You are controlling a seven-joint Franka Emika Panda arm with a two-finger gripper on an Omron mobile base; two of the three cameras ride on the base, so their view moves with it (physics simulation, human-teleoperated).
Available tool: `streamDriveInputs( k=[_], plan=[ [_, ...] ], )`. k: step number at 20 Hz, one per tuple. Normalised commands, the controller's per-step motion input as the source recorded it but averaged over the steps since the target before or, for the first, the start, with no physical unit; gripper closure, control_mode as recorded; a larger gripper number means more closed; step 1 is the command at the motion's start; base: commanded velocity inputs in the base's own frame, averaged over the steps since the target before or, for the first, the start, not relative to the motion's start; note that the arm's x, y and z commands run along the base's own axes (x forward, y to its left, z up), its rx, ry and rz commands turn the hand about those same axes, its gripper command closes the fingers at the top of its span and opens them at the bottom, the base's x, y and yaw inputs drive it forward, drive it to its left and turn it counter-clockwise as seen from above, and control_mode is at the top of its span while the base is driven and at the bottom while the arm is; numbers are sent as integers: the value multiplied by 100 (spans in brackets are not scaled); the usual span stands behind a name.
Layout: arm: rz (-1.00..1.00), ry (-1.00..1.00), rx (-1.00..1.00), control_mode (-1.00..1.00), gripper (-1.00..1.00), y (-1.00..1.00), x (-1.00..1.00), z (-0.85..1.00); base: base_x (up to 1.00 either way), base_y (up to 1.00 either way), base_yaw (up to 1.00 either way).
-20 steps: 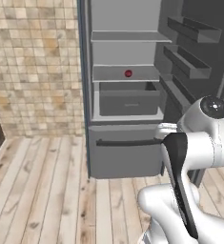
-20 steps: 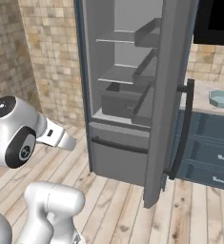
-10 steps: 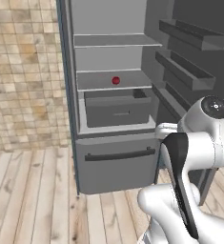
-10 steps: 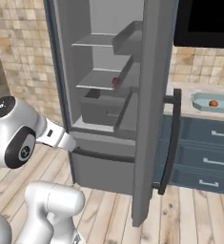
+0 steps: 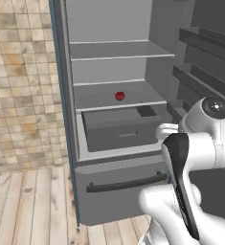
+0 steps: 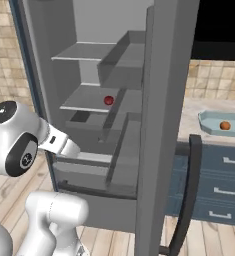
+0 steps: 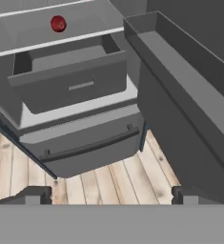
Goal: Pick the tangerine and pear from the fridge and place them inside the tupperware on the counter.
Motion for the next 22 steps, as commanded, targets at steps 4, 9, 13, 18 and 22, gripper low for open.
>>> streamDriveInputs(
  k=[4,9,13,18,22],
  plan=[
    [0,0,0,100,-100,0,0,0,75,31,-14],
    [0,0,0,100,-100,0,0,0,60,29,-9],
    [0,0,0,-100,-100,12,34,0,29,12,0],
    [3,0,0,-100,-100,19,74,0,0,0,0],
    [9,0,0,-100,-100,9,78,0,0,0,0]
  ],
)
